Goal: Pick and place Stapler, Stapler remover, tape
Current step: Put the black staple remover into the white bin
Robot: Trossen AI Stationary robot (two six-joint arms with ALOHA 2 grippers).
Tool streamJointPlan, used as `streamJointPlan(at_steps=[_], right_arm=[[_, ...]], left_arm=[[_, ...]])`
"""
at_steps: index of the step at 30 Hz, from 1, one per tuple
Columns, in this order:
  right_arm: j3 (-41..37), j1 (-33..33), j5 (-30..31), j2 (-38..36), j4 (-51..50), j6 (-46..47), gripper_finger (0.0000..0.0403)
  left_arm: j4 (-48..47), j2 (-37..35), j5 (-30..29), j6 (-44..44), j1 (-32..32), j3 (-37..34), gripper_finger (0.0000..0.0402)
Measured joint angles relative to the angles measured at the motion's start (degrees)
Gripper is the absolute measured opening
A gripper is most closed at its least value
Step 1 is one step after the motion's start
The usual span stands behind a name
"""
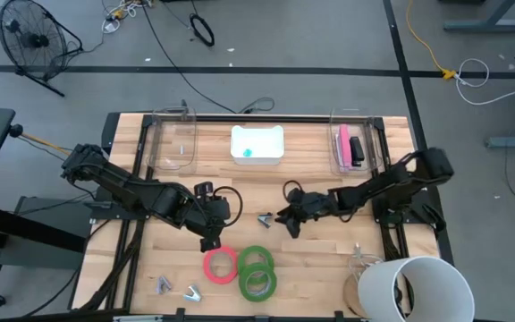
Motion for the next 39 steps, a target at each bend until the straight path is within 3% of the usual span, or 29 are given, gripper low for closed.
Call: streamJointPlan(at_steps=[15,39], right_arm=[[5.89,-0.11,3.12,7.99,-2.52,-2.86,0.0141],[6.53,-1.01,6.12,8.09,-1.88,-7.15,0.0141]], left_arm=[[0.10,0.00,0.02,-0.03,0.00,0.00,0.0193],[0.27,0.00,0.02,-0.02,0.00,0.00,0.0193]])
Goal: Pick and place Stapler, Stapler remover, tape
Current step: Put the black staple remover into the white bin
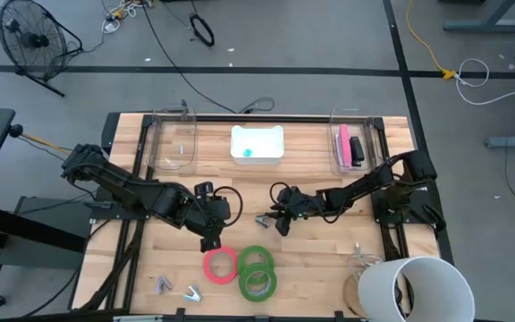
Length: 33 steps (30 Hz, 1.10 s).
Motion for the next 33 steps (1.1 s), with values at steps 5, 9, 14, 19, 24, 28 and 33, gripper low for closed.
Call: streamJointPlan(at_steps=[5,9,14,19,24,28,33], right_arm=[[0.00,0.00,-0.05,0.00,0.57,-0.09,0.0141],[0.00,0.00,-0.14,0.02,0.97,-0.06,0.0141],[0.00,0.04,-0.55,0.02,1.19,0.23,0.0141],[0.00,0.22,-0.85,0.02,1.33,0.28,0.0141],[0.00,0.44,-1.08,0.02,1.70,0.27,0.0141],[0.00,0.44,-1.11,0.82,1.98,0.34,0.0141],[1.68,0.20,-1.70,3.88,1.92,-1.05,0.0141]], left_arm=[[0.02,0.00,0.00,0.02,0.00,0.00,0.0193],[0.04,0.00,0.00,0.02,0.00,0.00,0.0193],[0.04,0.00,0.00,0.02,0.00,0.00,0.0193],[0.04,0.00,-0.01,0.04,0.00,0.00,0.0193],[0.07,0.00,-0.39,0.06,0.00,0.00,0.0193],[0.11,0.00,-0.44,0.07,0.02,0.00,0.0193],[0.17,0.00,-0.68,0.07,0.07,0.00,0.0193]])
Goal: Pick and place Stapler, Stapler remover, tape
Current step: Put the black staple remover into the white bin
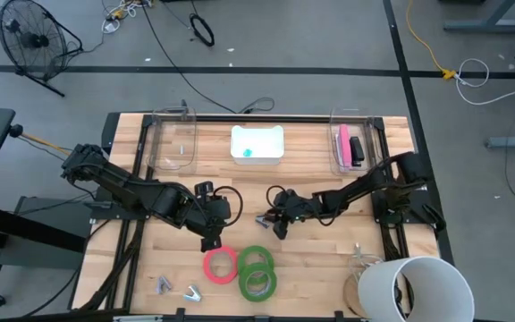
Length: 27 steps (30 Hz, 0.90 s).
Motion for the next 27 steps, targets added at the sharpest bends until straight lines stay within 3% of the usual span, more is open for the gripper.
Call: streamJointPlan(at_steps=[6,11,27], right_arm=[[1.47,-0.46,-0.88,2.50,-0.19,-0.11,0.0129],[2.56,-0.90,-2.66,3.24,0.18,0.45,0.0033],[4.75,-3.55,-4.54,0.90,-2.14,-0.04,0.0032]], left_arm=[[0.12,0.00,0.00,0.01,0.00,0.00,0.0193],[0.17,0.00,0.00,0.08,0.00,-0.02,0.0193],[0.48,0.08,0.02,0.03,0.00,-0.59,0.0193]])
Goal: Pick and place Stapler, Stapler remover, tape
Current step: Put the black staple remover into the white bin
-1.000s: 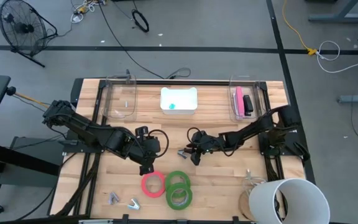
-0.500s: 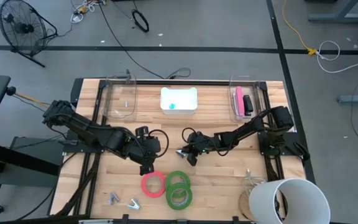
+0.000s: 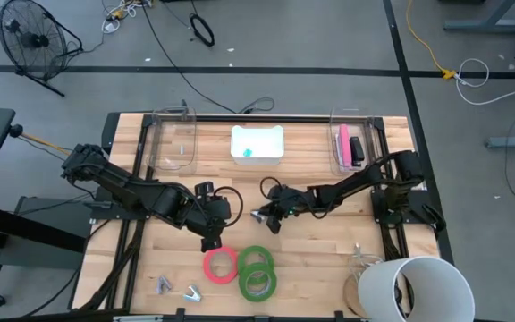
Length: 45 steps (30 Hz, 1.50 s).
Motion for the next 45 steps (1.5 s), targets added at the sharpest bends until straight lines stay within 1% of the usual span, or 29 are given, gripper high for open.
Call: streamJointPlan(at_steps=[6,8,15,21,24,31,34,43,45], right_arm=[[5.01,-3.99,0.69,-3.70,-7.32,-3.76,0.0032],[7.90,-5.64,0.69,-4.67,-10.40,-5.69,0.0032],[20.98,-11.94,3.26,-5.61,-27.41,-12.04,0.0032],[27.11,-17.82,3.18,-5.61,-30.38,-13.71,0.0032],[27.99,-20.69,3.10,-5.63,-30.59,-13.58,0.0032],[27.94,-25.49,3.47,-5.59,-35.93,-12.33,0.0032],[27.92,-25.91,3.84,-5.59,-35.93,-12.60,0.0032],[27.92,-26.71,5.59,-5.59,-35.93,-14.15,0.0033],[27.92,-26.69,7.37,-5.59,-35.93,-14.44,0.0054]], left_arm=[[-0.07,0.01,0.00,-0.01,0.00,0.00,0.0193],[-0.08,0.01,0.00,-0.01,0.00,0.00,0.0193],[-0.12,0.01,0.02,-0.01,0.00,-0.02,0.0193],[-0.04,0.01,0.00,-0.01,0.00,-0.02,0.0193],[0.11,0.01,-0.16,0.24,0.04,-0.02,0.0193],[0.15,0.01,-1.11,1.64,0.04,-0.02,0.0193],[0.34,0.01,-1.28,2.90,0.04,-0.02,0.0193],[0.87,0.01,-1.70,2.94,0.04,-0.02,0.0193],[0.88,0.01,-1.70,2.95,0.04,-0.02,0.0193]])
